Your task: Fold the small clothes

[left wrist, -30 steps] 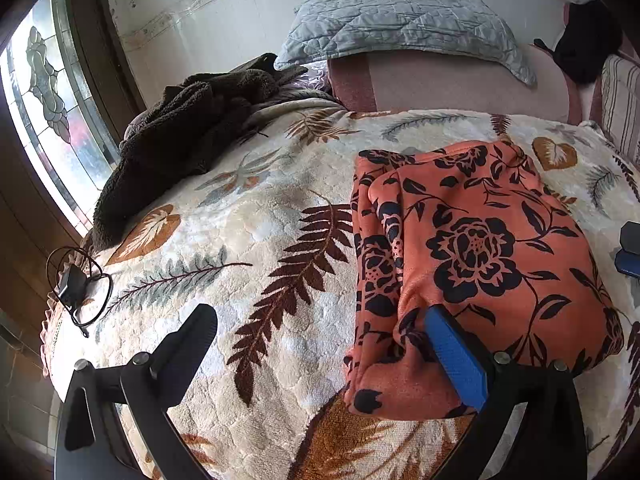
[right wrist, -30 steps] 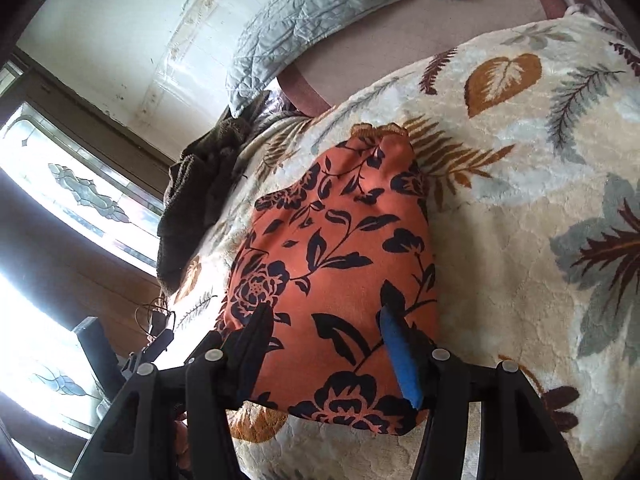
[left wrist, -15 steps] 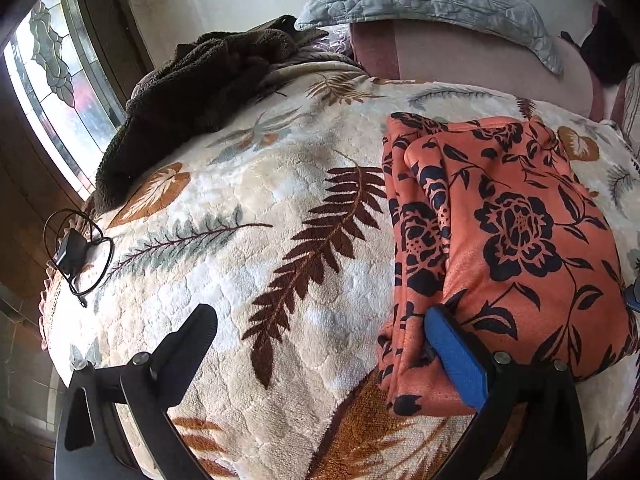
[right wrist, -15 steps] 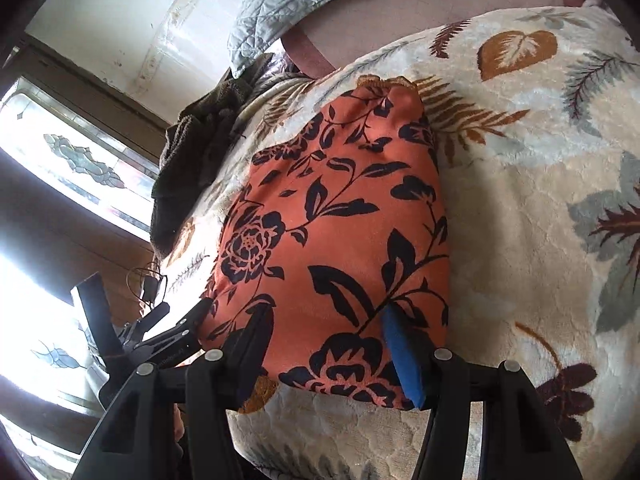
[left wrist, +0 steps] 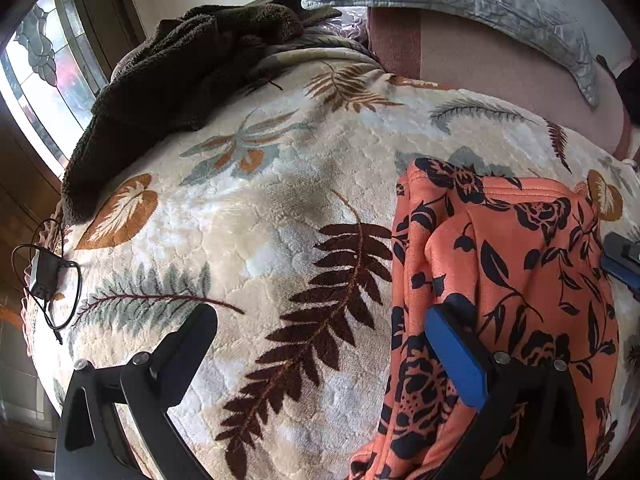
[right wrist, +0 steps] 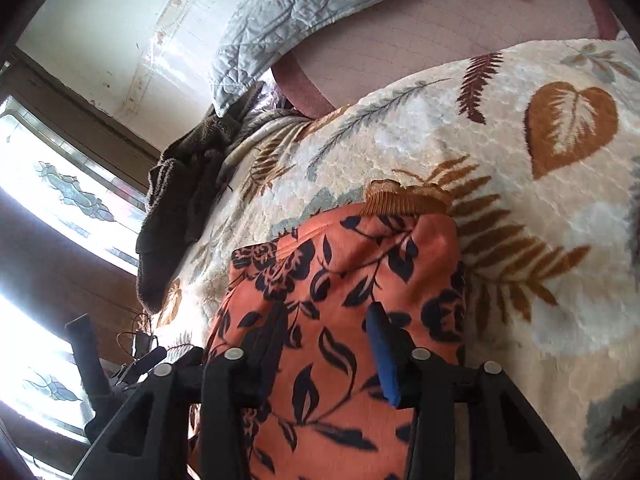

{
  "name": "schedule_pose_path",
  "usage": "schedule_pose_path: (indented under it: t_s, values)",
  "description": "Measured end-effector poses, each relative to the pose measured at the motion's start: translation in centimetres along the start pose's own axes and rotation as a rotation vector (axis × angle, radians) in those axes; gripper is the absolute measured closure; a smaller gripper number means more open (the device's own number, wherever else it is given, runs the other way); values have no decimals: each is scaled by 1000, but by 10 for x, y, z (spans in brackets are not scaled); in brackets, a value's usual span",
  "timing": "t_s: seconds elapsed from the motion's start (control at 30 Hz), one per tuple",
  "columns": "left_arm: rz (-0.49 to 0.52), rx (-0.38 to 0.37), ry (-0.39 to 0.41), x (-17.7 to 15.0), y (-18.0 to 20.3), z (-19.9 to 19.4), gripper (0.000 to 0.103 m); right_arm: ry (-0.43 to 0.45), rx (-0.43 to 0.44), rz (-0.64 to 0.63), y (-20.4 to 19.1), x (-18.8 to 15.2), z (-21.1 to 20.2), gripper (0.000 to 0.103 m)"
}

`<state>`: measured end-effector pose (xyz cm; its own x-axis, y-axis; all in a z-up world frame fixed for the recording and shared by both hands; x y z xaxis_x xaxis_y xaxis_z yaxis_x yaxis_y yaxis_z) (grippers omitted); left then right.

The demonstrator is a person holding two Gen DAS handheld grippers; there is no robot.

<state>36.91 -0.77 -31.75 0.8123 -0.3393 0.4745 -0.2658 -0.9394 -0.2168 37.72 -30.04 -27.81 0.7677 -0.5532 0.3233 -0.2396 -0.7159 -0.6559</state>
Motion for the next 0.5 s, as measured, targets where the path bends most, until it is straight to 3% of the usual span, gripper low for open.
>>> schedule_pose_path:
  t_s: [0.13,0.27,0.5]
  values:
    - [46,39,-28,2,6,17,0,-16,-57,21,5,30,41,62]
    - [41,21,-53,3,4,29,0,-37,-89,48,10,44,65,64]
    - [43,41,4,-4,2,6,0,31,5,41,-6,27,3,60]
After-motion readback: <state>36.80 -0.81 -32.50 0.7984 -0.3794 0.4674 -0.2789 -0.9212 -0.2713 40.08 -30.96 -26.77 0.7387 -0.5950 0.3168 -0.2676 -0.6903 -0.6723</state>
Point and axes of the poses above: each gripper's, at about its wrist camera, not at the fingertips, and z roughly the way its jaws point, y to its right, x to its top, the point moved 5 cm from there along z, roughly the way its jaws point, and after that the axes turned 15 degrees about z, right-handed, at the moved point
